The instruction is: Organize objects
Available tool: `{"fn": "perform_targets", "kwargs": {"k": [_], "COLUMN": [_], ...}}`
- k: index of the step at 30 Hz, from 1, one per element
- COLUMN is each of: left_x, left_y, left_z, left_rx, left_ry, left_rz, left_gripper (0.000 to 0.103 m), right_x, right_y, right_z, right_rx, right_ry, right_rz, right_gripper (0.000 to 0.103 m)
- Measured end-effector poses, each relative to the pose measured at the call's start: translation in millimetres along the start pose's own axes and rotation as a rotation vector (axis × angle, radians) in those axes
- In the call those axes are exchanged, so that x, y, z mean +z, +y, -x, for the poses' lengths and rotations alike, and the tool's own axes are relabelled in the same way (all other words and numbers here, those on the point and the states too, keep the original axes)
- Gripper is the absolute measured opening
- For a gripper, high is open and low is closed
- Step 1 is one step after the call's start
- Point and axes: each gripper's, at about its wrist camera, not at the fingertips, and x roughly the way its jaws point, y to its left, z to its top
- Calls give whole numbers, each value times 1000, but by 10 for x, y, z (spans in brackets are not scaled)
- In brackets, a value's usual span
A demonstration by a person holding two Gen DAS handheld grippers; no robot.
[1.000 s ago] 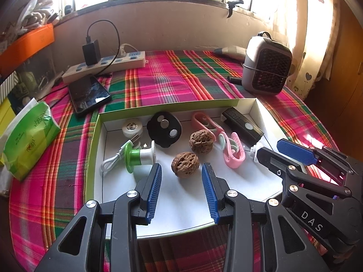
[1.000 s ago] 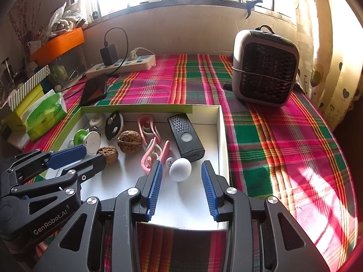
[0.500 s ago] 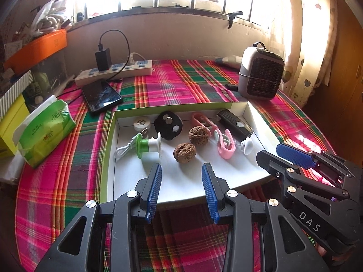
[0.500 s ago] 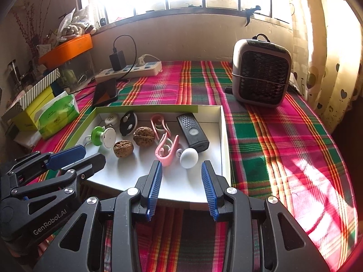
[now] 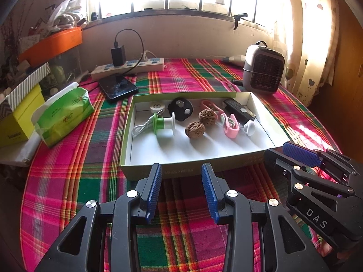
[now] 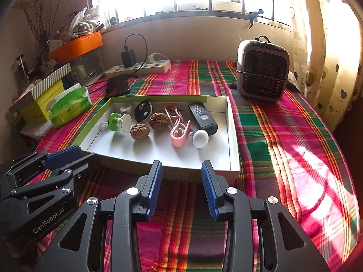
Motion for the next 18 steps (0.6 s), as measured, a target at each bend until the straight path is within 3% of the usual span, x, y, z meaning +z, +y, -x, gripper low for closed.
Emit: {"fn": "perform_targets", "kwargs": {"k": [18], "left_x": [-371], "left_y": [55], "left_z": [-75], "left_rx": [37], "left_ry": [81], "left_rz": [34], "left_gripper": [35], "right_x": [-343], "right_y": [38], "right_z": [-55], "right_rx": [-12], "right_ry": [86], "right_rz": [2], "right_gripper": [38]}}
